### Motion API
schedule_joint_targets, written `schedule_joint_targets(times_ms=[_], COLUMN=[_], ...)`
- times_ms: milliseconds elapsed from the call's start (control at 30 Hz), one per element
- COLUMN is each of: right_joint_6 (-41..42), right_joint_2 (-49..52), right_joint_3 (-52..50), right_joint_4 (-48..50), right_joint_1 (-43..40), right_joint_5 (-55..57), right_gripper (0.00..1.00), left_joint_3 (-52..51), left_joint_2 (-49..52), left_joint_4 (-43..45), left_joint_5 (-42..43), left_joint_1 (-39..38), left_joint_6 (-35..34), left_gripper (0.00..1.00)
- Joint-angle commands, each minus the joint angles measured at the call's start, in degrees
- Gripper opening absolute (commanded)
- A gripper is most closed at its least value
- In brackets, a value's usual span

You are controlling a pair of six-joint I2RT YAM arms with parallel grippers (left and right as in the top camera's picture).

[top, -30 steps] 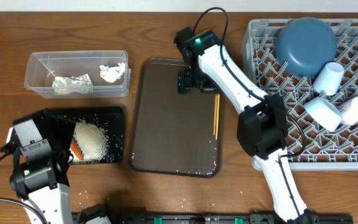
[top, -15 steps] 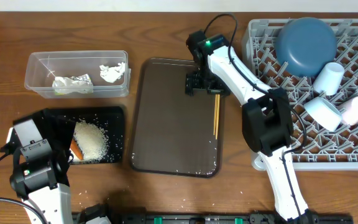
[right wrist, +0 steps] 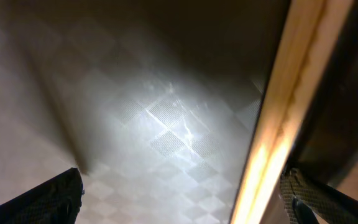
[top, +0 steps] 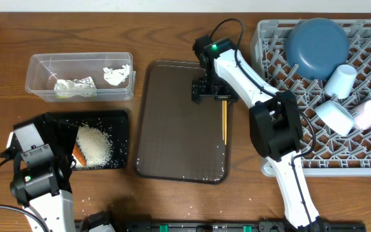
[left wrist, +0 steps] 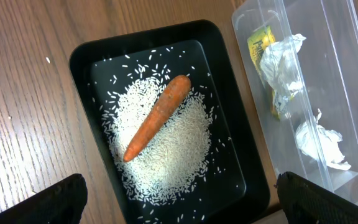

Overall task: Sort waste into correct bins and load items into the dishwasher rack
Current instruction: 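Lower the right gripper and grasp the chopsticks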

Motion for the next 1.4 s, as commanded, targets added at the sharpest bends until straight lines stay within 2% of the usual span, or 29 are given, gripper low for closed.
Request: schedule_joint_targets(times_ms=[0,267,567,1367], right_joint_6=[-0.81,-3.85,-3.19,-3.80], right_joint_2=[-1.27,-3.82,-3.34,-8.46], right_joint_3=[2.32,3.15,-3.19,-1.77], right_joint_4=[-1.03,-0.72,6.71,4.92], right_joint_1=[0.17,1.40,1.92,1.57], right_joint_5=[0.31,0.33,0.28,0.33], right_gripper=[0.99,0.99,0.99,0.99], left_joint_3=[-0.07,-0.07,-0.07,-0.07], left_joint_2=[0.07,0.07,0.07,0.07], left_joint_4=[-0.15,-0.15,-0.15,-0.15], left_joint_5=[-0.31,-0.31,-0.31,-0.31], left_joint_1=[0.35,0.35,0.35,0.35], left_joint_6=[-0.70,-0.70,-0.70,-0.70], left_gripper=[1.00,1.00,1.00,1.00])
